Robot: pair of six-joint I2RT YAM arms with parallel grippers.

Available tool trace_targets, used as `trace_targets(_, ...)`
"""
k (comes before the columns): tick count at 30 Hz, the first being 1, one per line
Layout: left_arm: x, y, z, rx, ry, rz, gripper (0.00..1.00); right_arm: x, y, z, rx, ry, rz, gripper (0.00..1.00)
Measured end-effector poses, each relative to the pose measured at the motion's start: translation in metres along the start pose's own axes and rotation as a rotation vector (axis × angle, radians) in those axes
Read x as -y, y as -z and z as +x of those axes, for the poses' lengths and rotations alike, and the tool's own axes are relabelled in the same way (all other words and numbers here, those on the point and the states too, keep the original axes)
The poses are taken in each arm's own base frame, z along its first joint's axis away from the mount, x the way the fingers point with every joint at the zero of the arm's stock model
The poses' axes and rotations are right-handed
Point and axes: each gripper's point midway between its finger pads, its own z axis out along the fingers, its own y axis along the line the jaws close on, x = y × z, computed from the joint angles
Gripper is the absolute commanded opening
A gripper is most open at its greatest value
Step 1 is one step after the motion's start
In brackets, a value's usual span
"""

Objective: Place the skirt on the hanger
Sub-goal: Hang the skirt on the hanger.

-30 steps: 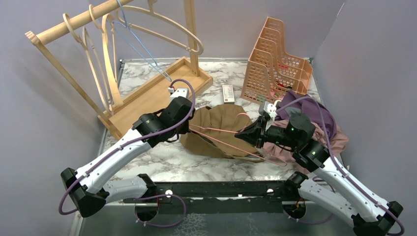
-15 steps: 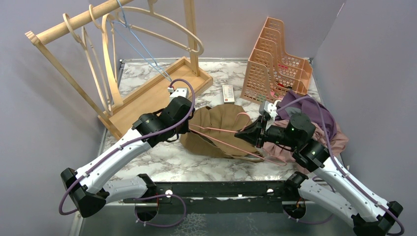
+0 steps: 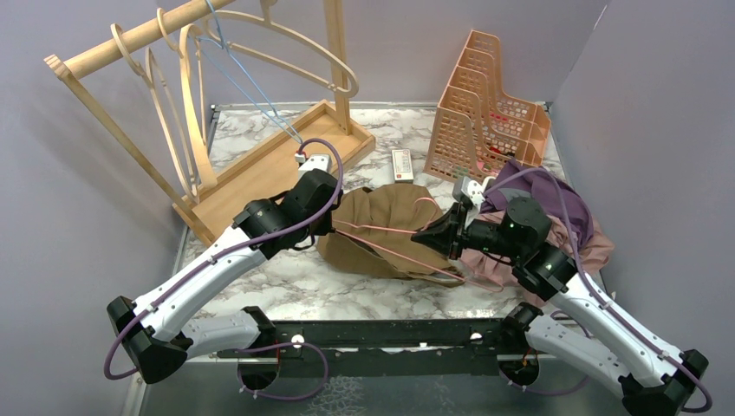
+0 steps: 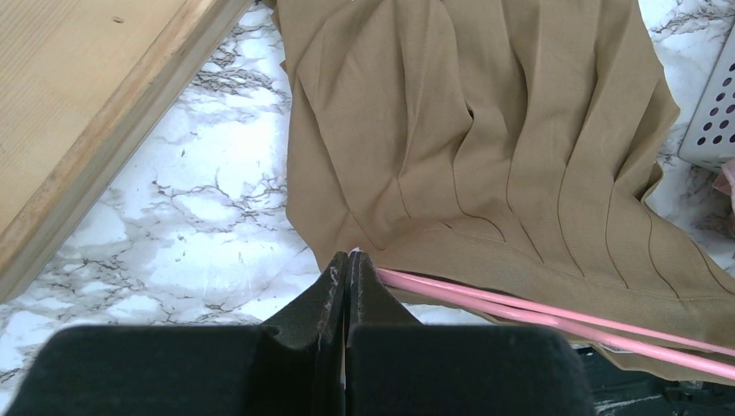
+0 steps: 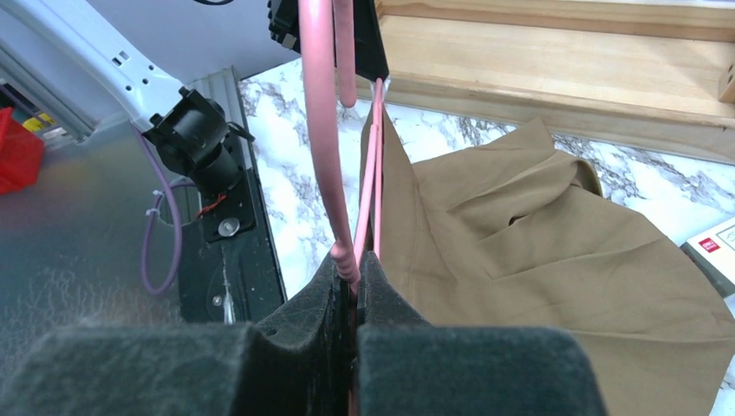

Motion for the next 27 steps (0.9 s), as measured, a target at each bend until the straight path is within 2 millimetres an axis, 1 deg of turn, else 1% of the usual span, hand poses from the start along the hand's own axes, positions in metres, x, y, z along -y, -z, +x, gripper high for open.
trace_targets(9, 0.002, 0.0, 0.001, -0.006, 0.0, 0.012, 0.0, 0.001, -0.004, 0.003, -0.012, -0.007, -0.01, 0.01)
trace_targets(15, 0.011, 0.004, -0.002, 0.002, 0.003, 0.076, 0.0, 0.0, -0.005, 0.002, -0.006, -0.004, -0.019, 0.01)
trace_targets(24, 0.025, 0.005, 0.002, -0.019, 0.004, 0.155, 0.0, 0.002, -0.008, 0.002, -0.003, -0.015, -0.018, 0.01)
trace_targets(27, 0.03, 0.007, 0.003, -0.028, 0.005, 0.184, 0.0, 0.003, -0.009, 0.005, 0.005, -0.021, -0.014, 0.01)
